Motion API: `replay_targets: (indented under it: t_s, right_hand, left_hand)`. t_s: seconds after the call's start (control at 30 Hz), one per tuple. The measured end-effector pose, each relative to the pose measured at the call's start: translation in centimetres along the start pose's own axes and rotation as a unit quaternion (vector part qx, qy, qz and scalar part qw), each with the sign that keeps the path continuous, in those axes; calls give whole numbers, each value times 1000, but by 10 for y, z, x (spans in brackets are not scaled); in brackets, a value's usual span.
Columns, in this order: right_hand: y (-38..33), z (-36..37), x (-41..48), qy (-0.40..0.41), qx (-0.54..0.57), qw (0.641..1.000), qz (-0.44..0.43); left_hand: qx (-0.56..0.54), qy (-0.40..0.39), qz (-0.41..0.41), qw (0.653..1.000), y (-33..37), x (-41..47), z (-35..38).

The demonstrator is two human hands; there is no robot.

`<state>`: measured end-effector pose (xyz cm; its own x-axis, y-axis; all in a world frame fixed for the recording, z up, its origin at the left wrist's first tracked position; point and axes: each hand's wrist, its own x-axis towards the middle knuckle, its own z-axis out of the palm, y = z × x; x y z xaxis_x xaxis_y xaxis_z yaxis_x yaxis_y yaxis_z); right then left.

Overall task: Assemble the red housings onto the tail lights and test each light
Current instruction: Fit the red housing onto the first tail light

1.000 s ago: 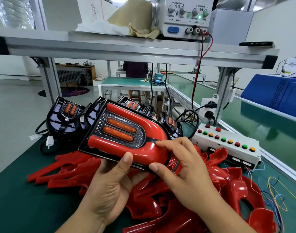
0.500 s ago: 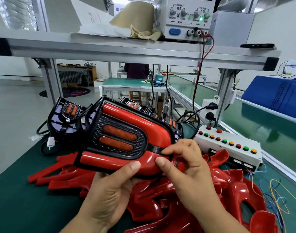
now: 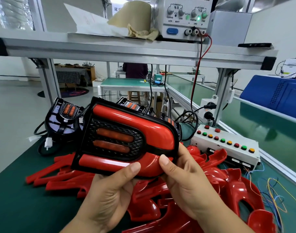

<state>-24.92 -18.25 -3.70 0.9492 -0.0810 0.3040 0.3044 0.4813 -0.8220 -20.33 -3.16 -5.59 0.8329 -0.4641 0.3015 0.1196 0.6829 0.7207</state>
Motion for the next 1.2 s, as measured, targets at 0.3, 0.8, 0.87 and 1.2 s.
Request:
replay_targets:
  t_s: [0.3,0.8,0.87,1.2]
  right_hand:
    - [-6,-1,3,-6,43,998,34]
    - [-3,1,4,22,67,995,77]
    - [-4,0,4,25,65,995,76]
    - [-3,-2,6,38,39,997,63]
  left_hand:
    - [-24,31,3,999,0,-1,5]
    - [28,72,-24,997,-5,2,3]
    - [28,74,-20,997,-7,3,3]
    - [21,80,-10,997,-10,5,1]
